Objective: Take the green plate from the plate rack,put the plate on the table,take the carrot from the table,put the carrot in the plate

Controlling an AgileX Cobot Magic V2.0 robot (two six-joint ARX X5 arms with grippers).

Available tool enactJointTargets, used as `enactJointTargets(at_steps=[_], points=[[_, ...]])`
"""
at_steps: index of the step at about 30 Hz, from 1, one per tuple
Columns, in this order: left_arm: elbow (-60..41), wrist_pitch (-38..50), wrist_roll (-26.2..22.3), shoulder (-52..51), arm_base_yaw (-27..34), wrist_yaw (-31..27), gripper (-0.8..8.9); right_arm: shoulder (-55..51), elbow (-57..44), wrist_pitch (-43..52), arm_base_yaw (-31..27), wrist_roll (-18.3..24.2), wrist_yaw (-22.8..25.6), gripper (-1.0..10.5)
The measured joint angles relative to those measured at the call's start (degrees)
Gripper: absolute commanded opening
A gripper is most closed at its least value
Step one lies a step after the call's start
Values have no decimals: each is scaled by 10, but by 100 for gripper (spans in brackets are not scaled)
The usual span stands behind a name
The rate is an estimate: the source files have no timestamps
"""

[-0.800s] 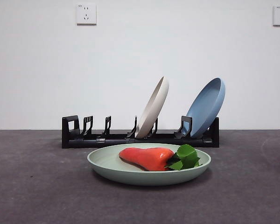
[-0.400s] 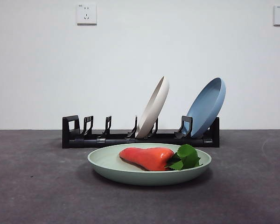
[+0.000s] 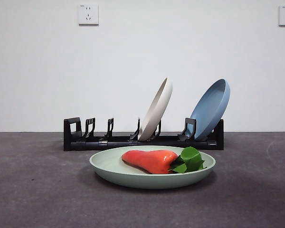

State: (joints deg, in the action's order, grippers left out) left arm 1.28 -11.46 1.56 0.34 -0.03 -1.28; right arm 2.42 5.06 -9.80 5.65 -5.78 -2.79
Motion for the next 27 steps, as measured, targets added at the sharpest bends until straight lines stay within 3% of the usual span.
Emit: enactJointTargets(at_steps=[6,27], points=[[0,0,0,0,0,0,-3,-21,-39,0,0,-24,0,1],[0,0,0,0,0,0,-3,-21,-40,-2,0,-37,0,1]])
